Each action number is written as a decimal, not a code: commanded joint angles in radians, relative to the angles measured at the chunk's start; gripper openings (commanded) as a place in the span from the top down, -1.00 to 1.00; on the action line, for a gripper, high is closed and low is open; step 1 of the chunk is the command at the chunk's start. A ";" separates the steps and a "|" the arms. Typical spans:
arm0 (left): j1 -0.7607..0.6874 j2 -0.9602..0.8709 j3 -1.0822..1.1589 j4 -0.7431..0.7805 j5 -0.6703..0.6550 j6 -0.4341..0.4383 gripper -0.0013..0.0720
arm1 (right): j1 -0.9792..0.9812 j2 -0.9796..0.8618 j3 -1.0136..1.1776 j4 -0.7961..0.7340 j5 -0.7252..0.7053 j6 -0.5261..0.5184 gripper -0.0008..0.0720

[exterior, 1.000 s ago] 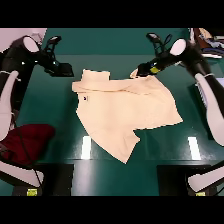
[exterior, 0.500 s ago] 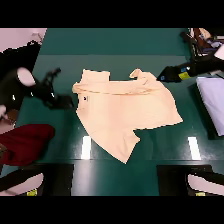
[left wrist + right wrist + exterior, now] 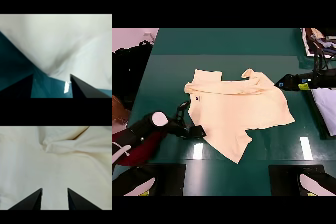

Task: Fold the shirts.

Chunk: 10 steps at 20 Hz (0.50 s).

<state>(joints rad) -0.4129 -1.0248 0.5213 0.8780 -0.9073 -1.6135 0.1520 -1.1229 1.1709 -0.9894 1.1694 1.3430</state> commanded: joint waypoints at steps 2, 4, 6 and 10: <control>-0.107 0.003 -0.034 -0.040 0.150 -0.085 -0.48 | -0.002 0.019 -0.018 0.004 -0.006 0.000 -0.03; -0.103 0.003 -0.034 -0.039 0.160 -0.089 0.24 | -0.002 0.019 -0.018 0.003 -0.003 0.000 -0.03; -0.098 0.004 -0.026 0.002 0.171 -0.093 0.88 | -0.016 0.019 -0.018 0.002 0.030 0.000 -0.03; 0.077 0.032 0.041 0.142 0.025 -0.100 0.90 | -0.141 0.022 -0.037 -0.036 0.172 -0.006 -0.03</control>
<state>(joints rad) -0.4263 -1.0100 0.5274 0.9188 -0.8047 -1.7046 0.0807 -1.1038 1.1481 -0.9993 1.2461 1.3411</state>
